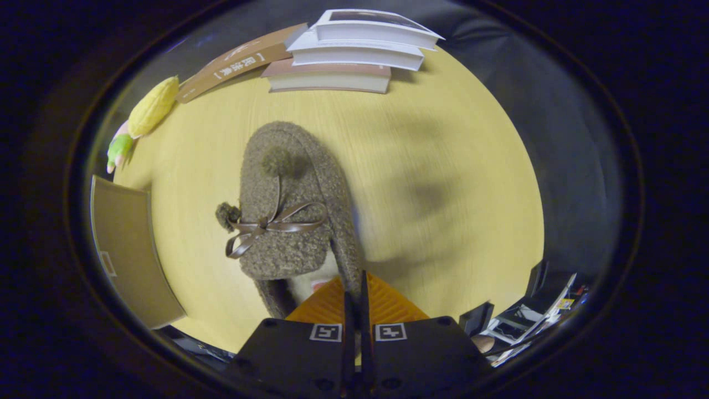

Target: Open the storage box then place both shoes into the box .Put the left shoe in first, then the right shoe, with the right side of both shoes facing outward in a uniform manner.

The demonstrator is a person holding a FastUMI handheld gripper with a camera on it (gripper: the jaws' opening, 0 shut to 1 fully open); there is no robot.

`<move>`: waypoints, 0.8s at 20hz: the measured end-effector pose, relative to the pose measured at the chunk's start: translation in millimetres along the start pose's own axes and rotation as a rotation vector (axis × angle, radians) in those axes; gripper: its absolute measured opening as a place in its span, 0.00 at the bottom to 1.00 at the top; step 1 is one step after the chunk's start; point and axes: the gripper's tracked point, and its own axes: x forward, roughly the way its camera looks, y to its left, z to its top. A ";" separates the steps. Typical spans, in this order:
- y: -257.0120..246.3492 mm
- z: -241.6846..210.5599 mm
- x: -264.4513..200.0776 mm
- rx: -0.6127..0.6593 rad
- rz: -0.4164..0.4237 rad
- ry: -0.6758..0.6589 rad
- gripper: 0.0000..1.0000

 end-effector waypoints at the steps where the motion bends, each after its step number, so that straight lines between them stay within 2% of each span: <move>1: 1.6 -1.3 -1.0 -0.005 -0.002 -0.008 0.05; 9: 7.7 -2.9 -52.6 0.044 -0.113 -0.056 0.03; 16: 23.0 -11.0 -135.2 0.065 -0.236 -0.088 0.03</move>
